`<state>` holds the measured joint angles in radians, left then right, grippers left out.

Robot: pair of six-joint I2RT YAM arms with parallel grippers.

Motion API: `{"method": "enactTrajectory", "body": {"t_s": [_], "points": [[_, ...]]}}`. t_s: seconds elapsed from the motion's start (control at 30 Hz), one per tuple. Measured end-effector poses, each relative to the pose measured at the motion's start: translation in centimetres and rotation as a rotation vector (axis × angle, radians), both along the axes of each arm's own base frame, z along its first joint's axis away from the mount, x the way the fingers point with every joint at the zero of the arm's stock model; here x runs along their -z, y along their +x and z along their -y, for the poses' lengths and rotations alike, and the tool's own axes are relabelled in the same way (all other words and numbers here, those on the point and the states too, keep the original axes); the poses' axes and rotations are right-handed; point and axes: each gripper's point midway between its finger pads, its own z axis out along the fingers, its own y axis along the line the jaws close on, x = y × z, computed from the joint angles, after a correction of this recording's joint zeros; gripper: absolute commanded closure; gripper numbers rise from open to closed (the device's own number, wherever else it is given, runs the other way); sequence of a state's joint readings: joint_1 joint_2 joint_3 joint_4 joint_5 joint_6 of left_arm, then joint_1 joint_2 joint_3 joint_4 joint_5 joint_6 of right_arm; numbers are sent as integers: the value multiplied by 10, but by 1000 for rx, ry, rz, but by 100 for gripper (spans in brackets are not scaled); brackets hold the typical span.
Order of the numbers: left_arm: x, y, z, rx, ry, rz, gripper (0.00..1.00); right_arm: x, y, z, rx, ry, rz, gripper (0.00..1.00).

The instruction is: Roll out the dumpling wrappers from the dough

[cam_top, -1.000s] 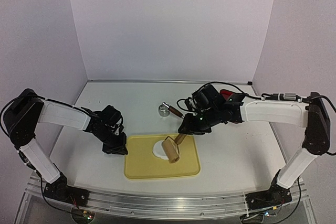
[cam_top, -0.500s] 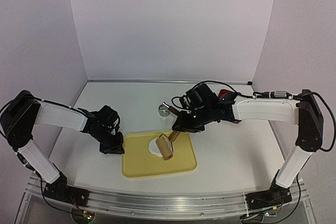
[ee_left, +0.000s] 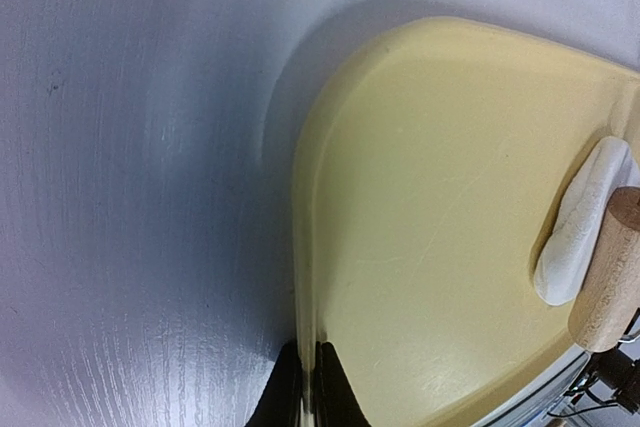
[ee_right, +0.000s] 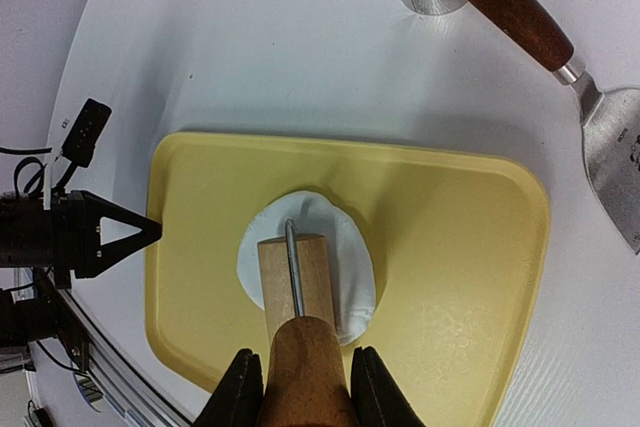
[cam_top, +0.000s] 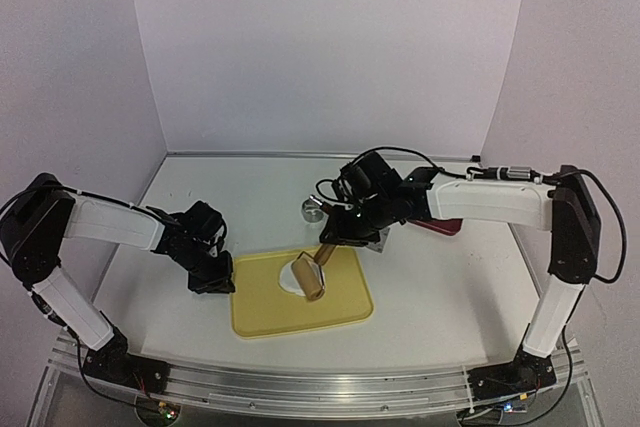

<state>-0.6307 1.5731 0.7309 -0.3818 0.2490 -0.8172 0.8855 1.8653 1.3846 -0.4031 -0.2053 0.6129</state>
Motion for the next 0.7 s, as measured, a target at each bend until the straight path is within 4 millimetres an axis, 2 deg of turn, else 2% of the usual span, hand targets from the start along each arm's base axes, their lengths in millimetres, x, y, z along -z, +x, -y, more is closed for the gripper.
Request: {"method": "enactTrajectory", "body": {"t_s": [0.7], "points": [[0, 0, -3, -23, 0, 1, 100, 2, 12, -19, -40, -21, 10, 100]]}}
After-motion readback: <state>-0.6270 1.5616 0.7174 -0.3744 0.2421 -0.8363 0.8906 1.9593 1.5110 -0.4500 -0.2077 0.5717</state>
